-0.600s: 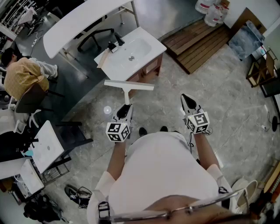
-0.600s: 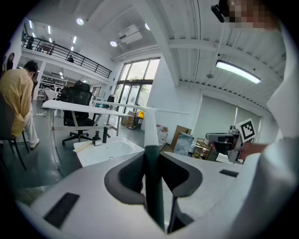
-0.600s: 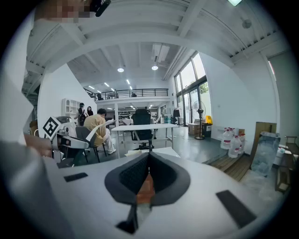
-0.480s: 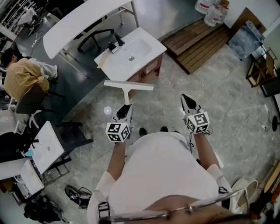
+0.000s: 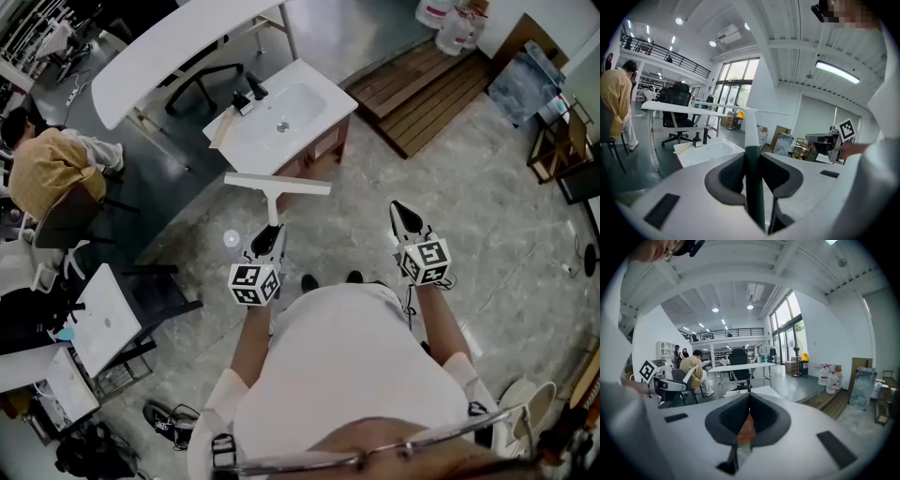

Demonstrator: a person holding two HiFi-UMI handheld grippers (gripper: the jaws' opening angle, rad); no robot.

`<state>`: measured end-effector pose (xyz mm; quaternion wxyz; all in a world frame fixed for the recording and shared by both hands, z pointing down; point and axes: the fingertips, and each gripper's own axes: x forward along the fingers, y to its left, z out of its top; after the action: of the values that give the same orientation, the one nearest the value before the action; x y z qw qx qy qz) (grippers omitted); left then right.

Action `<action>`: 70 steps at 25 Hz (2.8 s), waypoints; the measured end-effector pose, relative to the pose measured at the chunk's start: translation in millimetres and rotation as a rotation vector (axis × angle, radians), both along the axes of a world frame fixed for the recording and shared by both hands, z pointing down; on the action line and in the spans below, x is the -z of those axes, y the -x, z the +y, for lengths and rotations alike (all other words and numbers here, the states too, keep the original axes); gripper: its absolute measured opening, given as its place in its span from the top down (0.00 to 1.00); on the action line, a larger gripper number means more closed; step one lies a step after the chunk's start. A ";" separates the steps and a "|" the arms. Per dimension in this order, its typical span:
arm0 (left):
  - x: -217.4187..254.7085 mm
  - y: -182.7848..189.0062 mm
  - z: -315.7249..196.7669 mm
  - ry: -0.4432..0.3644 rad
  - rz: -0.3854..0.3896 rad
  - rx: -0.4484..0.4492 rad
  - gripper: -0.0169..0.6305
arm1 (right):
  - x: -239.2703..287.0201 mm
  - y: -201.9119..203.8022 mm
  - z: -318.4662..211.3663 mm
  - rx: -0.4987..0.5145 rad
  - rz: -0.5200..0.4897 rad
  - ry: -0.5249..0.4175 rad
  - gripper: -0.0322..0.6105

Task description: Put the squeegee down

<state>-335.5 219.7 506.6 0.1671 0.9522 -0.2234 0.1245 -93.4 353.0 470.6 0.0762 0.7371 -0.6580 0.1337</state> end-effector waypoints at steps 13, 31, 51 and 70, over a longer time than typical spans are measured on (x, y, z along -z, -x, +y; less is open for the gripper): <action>-7.8 32.5 -12.9 0.015 -0.013 -0.040 0.82 | -9.1 33.4 -11.3 -0.033 -0.030 0.037 0.94; -29.3 62.5 -25.8 0.048 -0.033 -0.086 0.82 | -24.4 64.4 -20.0 -0.064 -0.029 0.069 0.94; -30.4 -36.0 -66.2 0.053 -0.038 -0.049 0.82 | -41.4 -29.3 -68.9 -0.021 -0.064 0.109 0.94; -27.9 -167.8 -87.0 0.038 -0.069 0.006 0.82 | -47.9 -161.3 -104.7 0.032 -0.134 0.083 0.94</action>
<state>-167.7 132.7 534.5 0.1778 0.9433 -0.2293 0.1612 67.9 248.3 518.5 0.0647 0.7121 -0.6673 0.2086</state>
